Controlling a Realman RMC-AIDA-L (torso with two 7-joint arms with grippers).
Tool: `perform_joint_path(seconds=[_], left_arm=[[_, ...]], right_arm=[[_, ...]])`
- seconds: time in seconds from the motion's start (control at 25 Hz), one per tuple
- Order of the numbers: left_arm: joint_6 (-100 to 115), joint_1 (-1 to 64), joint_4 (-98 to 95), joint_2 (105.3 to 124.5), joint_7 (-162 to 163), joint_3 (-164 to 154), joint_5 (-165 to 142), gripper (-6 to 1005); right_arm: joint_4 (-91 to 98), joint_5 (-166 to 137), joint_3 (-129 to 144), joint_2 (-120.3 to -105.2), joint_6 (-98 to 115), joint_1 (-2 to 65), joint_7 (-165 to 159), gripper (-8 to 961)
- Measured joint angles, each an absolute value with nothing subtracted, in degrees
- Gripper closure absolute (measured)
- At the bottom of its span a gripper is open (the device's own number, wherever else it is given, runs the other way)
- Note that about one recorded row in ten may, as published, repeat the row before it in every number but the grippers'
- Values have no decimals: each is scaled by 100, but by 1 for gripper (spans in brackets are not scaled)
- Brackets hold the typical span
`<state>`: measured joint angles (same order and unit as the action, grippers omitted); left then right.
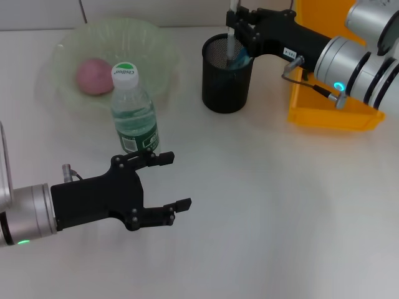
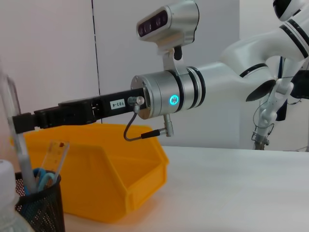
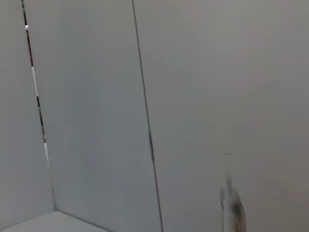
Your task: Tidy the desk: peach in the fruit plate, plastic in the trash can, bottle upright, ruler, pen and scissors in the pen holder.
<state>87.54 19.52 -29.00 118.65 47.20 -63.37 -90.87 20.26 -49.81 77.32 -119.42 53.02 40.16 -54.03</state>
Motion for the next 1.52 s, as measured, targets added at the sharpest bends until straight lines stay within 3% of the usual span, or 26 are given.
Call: perform_joint_path(seconds=[0.32,0.48,0.64,0.76,0.92,1.16,1.52], left_arm=[[8770,1936,-2900,11863,4729,-6329,-9087,153],[8855,1909,-2918,11850,4733,-6311,-9087,153],[9006,1931,-2924,11836,4861,-6254,-9096,153],[9077,1967,-2959,11825,5107,-6285,-9140,153],[9137,1981,-2967,11822,5182,-6297,-9148,153],[9252,2007,-2969,11821,5251,-6323,-9203,153],[9375,2010,-2954,11821,5362,-6399,-9224,153]], right_arm=[[2146,-4974,7747,-11933,5560,3745,-5443,616],[3265,-5264,7735,-11878,6582,2808,-6096,459],[4949,-6469,7410,-11822,7253,1575,-7292,376],[5679,-7926,6645,-11871,8334,1100,-7724,313],[5727,-9597,5808,-11896,9897,1028,-7294,230],[5005,-9999,5668,-11901,10080,1072,-6107,115],[4245,-9974,5599,-11900,10050,1349,-5481,114]])
